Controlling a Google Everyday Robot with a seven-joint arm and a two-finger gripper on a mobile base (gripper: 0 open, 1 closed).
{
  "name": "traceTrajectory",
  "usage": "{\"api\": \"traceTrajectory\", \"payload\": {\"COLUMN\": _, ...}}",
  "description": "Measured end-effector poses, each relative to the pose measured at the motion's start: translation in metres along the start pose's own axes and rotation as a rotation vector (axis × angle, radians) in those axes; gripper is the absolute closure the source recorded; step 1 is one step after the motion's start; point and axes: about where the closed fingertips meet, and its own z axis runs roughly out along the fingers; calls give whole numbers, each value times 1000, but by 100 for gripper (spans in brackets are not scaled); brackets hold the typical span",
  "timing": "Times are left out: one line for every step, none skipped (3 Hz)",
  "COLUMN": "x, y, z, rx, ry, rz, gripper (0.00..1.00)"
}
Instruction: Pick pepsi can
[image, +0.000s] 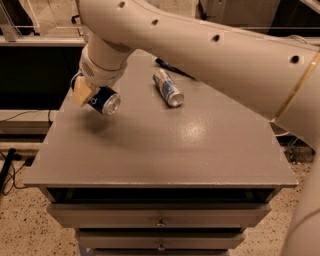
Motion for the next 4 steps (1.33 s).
{"api": "traceTrajectory", "payload": {"x": 1, "y": -16, "z": -24, "rx": -73, "ry": -172, "rz": -2, "gripper": 100}}
{"api": "traceTrajectory", "payload": {"x": 4, "y": -50, "z": -50, "rx": -172, "ry": -336, "rz": 46, "gripper": 100}}
{"api": "traceTrajectory", "payload": {"x": 24, "y": -104, "z": -99, "rx": -221, "ry": -469, "rz": 48, "gripper": 100}}
{"api": "traceTrajectory", "payload": {"x": 21, "y": -99, "z": -96, "rx": -212, "ry": -463, "rz": 34, "gripper": 100}}
